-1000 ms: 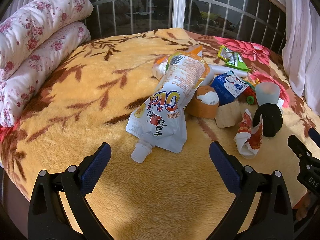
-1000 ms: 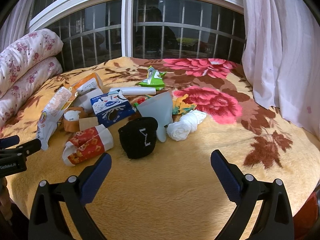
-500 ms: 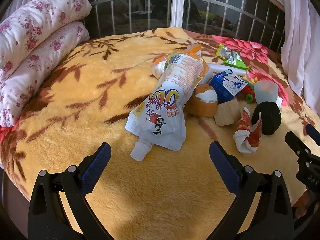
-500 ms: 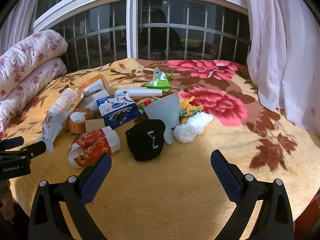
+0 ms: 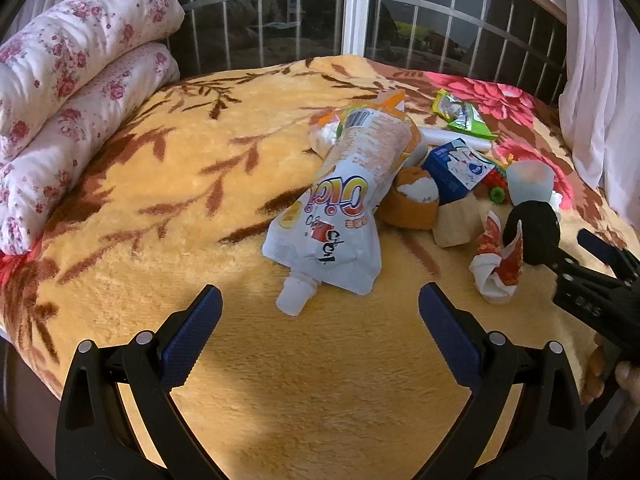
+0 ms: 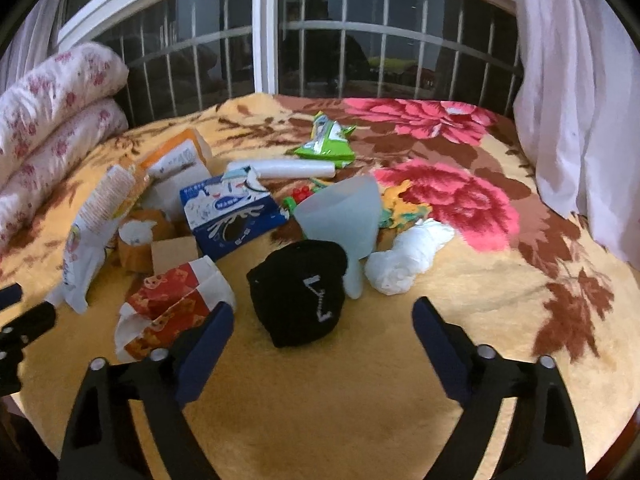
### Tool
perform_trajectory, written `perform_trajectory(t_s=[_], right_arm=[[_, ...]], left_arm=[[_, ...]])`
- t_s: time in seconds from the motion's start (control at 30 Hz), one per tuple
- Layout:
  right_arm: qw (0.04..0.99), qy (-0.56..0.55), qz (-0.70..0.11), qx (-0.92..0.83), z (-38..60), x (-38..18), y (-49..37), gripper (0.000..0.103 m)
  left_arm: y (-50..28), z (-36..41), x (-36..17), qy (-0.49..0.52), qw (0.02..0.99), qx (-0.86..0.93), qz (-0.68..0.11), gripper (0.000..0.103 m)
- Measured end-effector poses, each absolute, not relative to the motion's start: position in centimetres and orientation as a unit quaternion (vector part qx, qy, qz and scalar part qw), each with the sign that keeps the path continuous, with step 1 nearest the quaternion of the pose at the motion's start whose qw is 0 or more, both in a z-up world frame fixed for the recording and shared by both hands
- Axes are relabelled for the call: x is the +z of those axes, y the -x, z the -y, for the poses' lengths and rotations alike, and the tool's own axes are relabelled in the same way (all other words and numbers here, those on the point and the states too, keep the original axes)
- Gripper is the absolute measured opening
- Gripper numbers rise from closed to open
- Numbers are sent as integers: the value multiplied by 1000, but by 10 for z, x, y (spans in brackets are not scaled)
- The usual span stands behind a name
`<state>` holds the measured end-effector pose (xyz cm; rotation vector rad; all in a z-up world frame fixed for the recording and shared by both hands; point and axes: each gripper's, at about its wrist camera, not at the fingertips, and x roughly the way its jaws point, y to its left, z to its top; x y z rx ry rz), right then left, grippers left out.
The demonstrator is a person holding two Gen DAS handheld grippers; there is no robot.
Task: Collect trash
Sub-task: 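Grasp the black fabric cup with the right tool, then grasp the crumpled red-and-white paper cup with the left tool while the right holds the black cup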
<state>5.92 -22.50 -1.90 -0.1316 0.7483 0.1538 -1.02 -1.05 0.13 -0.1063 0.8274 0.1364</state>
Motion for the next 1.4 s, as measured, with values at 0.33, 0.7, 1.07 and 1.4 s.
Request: perform_trajectory(t_s=[0.33,0.7,1.07,1.4], right_arm=[[905,65,-413,78,213,-36,-99,72],[901,52,-416,111,214,-36,-92,48],[929,46,-348,114,266,-6,-37,48],[935,23,-339,99,306,1,-24,48]], left_arm=[[9,-3,-1,63,909,69,-407,96],[10,-1,-1,47,914,65,-397,96],[36,46,16,3,943,-42,-330,96],[-18,102,-8,40,921,-65,-381,96]])
